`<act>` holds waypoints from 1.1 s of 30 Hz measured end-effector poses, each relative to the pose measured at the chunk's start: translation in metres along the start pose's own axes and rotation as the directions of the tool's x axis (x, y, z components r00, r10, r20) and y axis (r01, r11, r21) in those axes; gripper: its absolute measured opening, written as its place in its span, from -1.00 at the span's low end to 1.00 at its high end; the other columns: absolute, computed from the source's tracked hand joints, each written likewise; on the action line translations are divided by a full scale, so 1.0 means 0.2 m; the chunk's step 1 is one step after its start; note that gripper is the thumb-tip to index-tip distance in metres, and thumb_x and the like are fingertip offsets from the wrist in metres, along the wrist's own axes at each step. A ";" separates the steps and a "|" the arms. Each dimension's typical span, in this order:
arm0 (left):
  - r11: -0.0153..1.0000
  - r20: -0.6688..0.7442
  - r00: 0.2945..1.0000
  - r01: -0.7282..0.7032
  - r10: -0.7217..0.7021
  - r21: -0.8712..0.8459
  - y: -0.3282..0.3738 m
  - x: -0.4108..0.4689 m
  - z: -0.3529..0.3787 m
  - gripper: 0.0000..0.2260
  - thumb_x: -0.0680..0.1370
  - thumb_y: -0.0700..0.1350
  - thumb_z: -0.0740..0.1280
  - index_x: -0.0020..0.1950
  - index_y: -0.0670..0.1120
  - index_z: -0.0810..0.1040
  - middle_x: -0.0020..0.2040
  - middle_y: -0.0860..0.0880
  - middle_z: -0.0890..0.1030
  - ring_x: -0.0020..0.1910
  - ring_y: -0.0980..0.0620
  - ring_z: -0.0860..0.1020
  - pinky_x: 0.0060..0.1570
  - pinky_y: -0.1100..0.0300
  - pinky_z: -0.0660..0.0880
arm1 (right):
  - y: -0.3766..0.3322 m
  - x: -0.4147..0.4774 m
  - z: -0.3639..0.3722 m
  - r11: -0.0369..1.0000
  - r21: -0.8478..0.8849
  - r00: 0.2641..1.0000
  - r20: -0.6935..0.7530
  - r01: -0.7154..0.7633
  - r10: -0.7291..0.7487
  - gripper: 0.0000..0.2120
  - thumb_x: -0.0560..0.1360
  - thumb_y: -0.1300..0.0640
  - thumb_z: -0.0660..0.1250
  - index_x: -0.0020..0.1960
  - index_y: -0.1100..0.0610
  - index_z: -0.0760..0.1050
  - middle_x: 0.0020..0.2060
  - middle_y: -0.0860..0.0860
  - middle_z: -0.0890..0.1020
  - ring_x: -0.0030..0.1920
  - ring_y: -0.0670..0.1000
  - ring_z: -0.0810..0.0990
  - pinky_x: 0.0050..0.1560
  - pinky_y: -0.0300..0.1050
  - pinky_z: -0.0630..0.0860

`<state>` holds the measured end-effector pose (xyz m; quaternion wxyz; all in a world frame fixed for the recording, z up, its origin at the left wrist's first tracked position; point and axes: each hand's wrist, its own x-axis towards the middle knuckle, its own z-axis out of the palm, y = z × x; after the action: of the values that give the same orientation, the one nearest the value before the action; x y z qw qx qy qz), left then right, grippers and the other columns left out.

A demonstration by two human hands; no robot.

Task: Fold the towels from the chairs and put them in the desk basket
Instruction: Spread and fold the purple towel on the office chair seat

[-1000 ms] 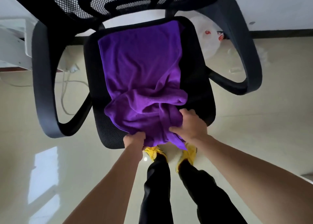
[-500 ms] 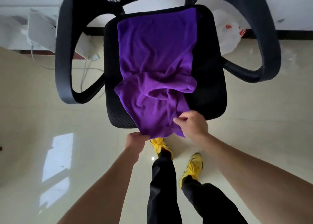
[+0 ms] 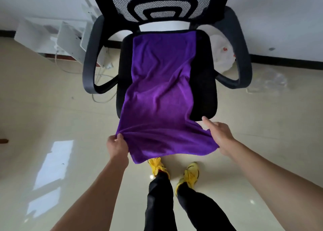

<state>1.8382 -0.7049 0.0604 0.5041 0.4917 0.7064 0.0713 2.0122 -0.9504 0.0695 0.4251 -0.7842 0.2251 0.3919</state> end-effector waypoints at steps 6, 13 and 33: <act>0.932 0.184 0.979 -0.142 0.084 0.333 -0.06 -0.09 -0.17 -0.69 0.60 0.05 0.24 0.10 -0.20 0.49 0.00 -0.15 0.58 -0.09 -0.15 0.55 -0.12 0.06 0.49 | 0.18 -0.15 -0.11 0.949 -0.287 0.934 0.285 -0.132 0.216 -0.40 0.08 -0.10 0.66 -0.01 0.20 0.64 -0.17 0.14 0.72 -0.14 0.17 0.71 -0.08 0.02 0.64; 0.867 0.627 0.735 -0.108 -0.259 0.486 -0.13 -0.09 -0.43 -0.46 0.11 -0.06 0.64 0.02 -0.20 0.64 -0.08 -0.12 0.71 -0.07 -0.14 0.67 0.02 -0.02 0.60 | 0.37 -0.35 -0.10 0.938 -0.319 0.892 0.372 -0.138 0.258 -0.62 0.27 0.08 0.60 0.04 0.14 0.62 -0.11 0.03 0.73 -0.03 0.07 0.70 0.00 -0.04 0.58; 0.884 0.313 0.896 0.155 -0.314 0.441 -0.57 -0.12 -0.77 -0.74 0.50 -0.19 0.41 -0.25 -0.17 0.35 -0.41 -0.07 0.32 -0.51 0.01 0.23 -0.53 0.26 0.34 | 0.86 -0.72 0.01 0.955 -0.069 0.926 0.237 -0.287 0.295 -0.73 0.32 0.12 0.57 -0.07 0.20 0.59 -0.42 0.01 0.52 -0.46 -0.03 0.33 -0.46 -0.22 0.37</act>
<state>1.6467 -0.7205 0.0829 0.5217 0.4989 0.6510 -0.2348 1.8074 -1.0377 0.0997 0.3736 -0.6947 0.2782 0.5481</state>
